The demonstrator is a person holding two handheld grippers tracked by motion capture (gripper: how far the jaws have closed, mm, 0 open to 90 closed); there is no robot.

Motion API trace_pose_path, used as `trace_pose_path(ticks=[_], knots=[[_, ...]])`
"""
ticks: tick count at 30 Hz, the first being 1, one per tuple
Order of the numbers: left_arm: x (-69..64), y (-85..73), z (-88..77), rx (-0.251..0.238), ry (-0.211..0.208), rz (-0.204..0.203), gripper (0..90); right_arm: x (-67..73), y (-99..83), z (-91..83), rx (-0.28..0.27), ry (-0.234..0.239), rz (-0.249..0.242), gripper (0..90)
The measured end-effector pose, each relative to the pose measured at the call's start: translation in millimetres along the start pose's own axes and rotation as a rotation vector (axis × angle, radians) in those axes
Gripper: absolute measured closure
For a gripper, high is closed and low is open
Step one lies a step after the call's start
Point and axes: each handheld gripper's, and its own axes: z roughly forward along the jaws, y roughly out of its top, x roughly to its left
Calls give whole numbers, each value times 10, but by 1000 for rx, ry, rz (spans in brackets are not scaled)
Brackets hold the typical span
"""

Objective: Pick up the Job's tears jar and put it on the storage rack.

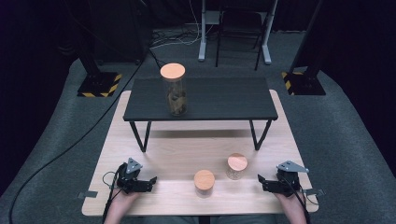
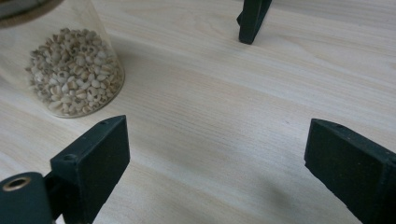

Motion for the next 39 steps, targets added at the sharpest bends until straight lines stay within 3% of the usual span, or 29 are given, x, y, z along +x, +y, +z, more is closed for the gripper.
trace_pose_path(ticks=[5, 16, 32, 39], knots=[[-1, 0, 1, 0, 0, 1, 41, 5, 29, -66, -27, 7, 19, 62], [-1, 0, 1, 0, 0, 1, 40, 162, 137, -238, -86, 44, 6, 64], [-9, 1, 3, 1, 2, -1, 35, 545, 317, -453, -158, 142, -33, 70], [-7, 2, 5, 2, 0, 0, 33, 695, 359, -468, -164, 175, -51, 73]])
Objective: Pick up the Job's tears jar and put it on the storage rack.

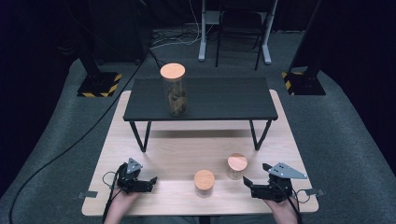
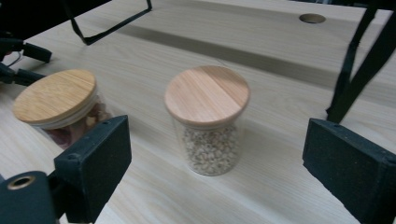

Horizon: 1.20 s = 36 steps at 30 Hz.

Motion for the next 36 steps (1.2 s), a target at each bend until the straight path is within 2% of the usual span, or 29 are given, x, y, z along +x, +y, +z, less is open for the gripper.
trace_pose_path(ticks=[6, 36], knots=[[2, 1, 1, 0, -1, 1, 32, 113, 29, 38, -3, 29, -19, 73], [6, 5, 5, 6, 3, -1, 25, 591, 99, 242, -77, 79, -70, 76]])
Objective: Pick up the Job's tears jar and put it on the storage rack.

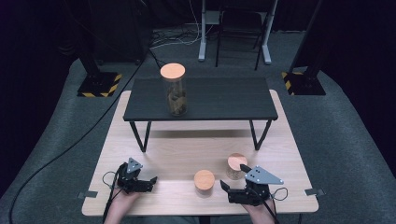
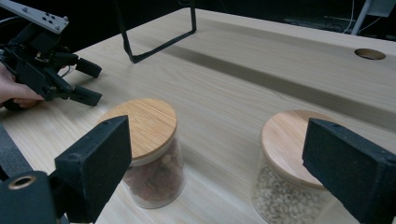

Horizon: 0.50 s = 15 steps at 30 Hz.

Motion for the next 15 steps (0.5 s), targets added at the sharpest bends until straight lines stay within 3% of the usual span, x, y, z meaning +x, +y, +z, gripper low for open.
trace_pose_path(ticks=[15], knots=[[0, 0, 0, 0, 0, 0, 25, 213, -31, 215, -20, 35, -29, 86]])
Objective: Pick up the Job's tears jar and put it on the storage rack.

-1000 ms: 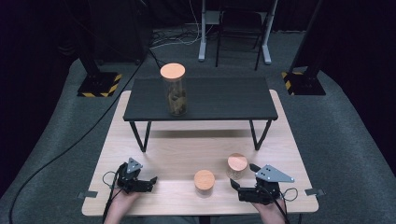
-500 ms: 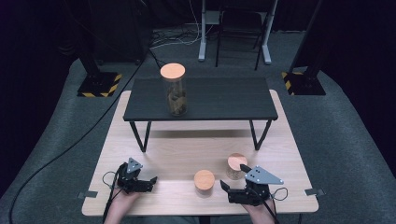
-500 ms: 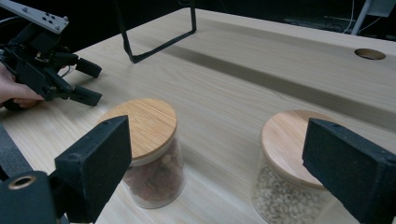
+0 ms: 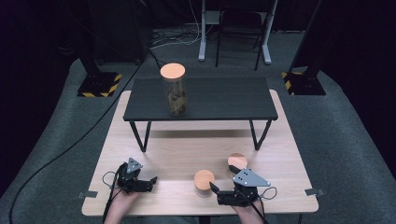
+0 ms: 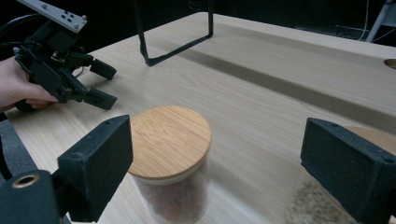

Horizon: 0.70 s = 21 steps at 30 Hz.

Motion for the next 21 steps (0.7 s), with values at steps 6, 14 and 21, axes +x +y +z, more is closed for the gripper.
trace_pose_path(ticks=[6, 14, 21], knots=[[0, 0, 0, 0, 0, 0, 25, 99, -25, 128, 8, 21, -3, 86], [0, 0, 0, 0, 0, 0, 26, 216, -102, 293, 13, 31, -19, 87], [0, 0, 0, 0, 0, 0, 25, 278, -174, 410, 8, 30, -26, 106]])
